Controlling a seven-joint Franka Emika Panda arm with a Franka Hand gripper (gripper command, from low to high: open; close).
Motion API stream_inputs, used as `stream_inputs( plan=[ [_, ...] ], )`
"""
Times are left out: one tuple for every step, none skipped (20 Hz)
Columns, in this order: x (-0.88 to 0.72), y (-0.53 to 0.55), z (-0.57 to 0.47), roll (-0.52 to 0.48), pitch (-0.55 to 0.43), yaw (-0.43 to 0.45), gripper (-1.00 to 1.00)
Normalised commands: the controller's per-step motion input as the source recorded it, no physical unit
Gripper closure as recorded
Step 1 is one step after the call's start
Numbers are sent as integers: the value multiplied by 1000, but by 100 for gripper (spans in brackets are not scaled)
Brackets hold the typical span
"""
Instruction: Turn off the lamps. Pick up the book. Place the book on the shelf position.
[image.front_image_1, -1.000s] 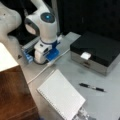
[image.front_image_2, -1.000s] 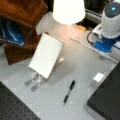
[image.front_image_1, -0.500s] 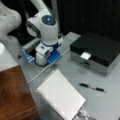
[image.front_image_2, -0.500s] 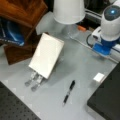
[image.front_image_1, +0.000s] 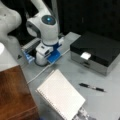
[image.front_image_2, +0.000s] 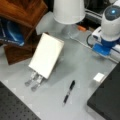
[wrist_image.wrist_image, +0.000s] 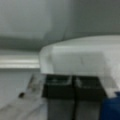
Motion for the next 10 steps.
stream_inputs(
  plan=[
    [-856, -156, -539, -86, -460, -41, 100],
    [-852, -155, -549, -87, -459, -38, 100],
    [-850, -158, -560, -87, -454, -35, 100],
    [-849, -164, -562, -83, -450, -32, 100],
    [-850, -170, -573, -85, -442, -29, 100],
    [-855, -182, -588, -90, -438, -23, 100],
    [-860, -196, -600, -88, -436, -19, 100],
    [-861, -210, -606, -83, -431, -12, 100],
    [-860, -225, -602, -76, -429, -14, 100],
    [-862, -235, -585, -67, -420, -17, 100]
  ],
)
